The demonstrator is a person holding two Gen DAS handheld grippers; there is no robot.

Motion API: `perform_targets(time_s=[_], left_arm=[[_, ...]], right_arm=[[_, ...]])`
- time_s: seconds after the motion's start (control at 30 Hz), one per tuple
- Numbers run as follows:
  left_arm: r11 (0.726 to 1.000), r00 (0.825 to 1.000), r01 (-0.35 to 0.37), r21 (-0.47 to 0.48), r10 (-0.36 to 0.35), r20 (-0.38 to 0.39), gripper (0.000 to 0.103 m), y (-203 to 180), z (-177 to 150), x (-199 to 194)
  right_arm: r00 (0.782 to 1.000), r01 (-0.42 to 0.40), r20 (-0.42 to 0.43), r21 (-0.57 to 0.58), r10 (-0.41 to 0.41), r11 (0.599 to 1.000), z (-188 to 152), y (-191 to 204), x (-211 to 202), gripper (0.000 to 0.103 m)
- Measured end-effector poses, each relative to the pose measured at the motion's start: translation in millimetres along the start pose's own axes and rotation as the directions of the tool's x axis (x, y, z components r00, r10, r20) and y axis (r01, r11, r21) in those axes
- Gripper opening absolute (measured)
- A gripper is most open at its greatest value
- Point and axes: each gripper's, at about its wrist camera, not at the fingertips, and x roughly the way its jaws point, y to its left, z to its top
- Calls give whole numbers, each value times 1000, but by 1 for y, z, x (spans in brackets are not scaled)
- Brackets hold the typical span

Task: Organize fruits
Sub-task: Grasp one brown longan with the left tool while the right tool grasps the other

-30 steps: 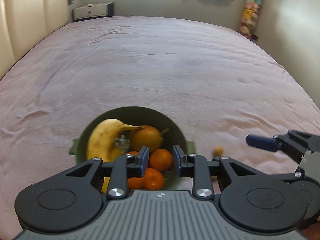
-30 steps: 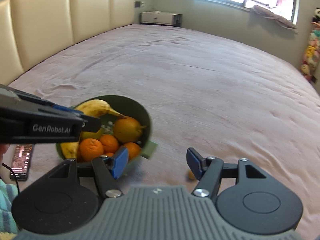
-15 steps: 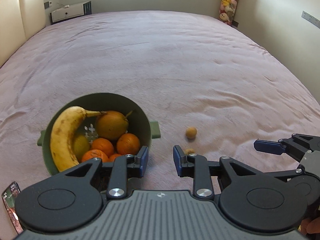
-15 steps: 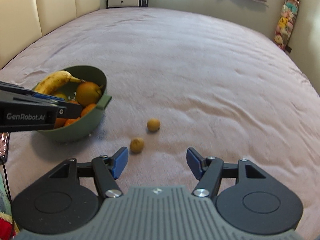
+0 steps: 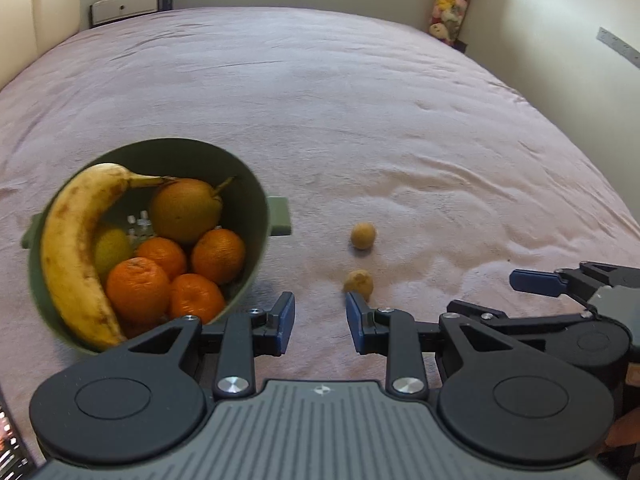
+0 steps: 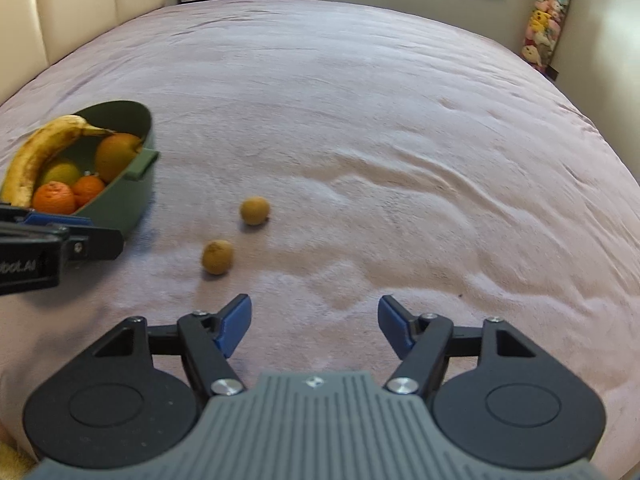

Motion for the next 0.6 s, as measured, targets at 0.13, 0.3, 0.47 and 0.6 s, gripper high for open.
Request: perform_targets(time_s=[0.13, 0.3, 0.47, 0.6], left_arm=[[999, 999, 43, 11, -43, -19, 34, -7, -1, 14], [997, 998, 59, 44, -57, -31, 34, -20, 0, 33], [995, 998, 51, 84, -48, -33, 33, -32, 3, 53], [997, 997, 37, 71, -33, -65, 33, -30, 3, 69]], right_arm=[[1000, 8, 6, 25, -8, 1000, 5, -7, 6, 67], [1000, -12, 8, 71, 11, 997, 13, -21, 13, 66], [999, -46, -4, 151, 48, 988, 19, -33, 23, 65], [999, -50, -11, 151, 52, 987, 19, -33, 30, 65]])
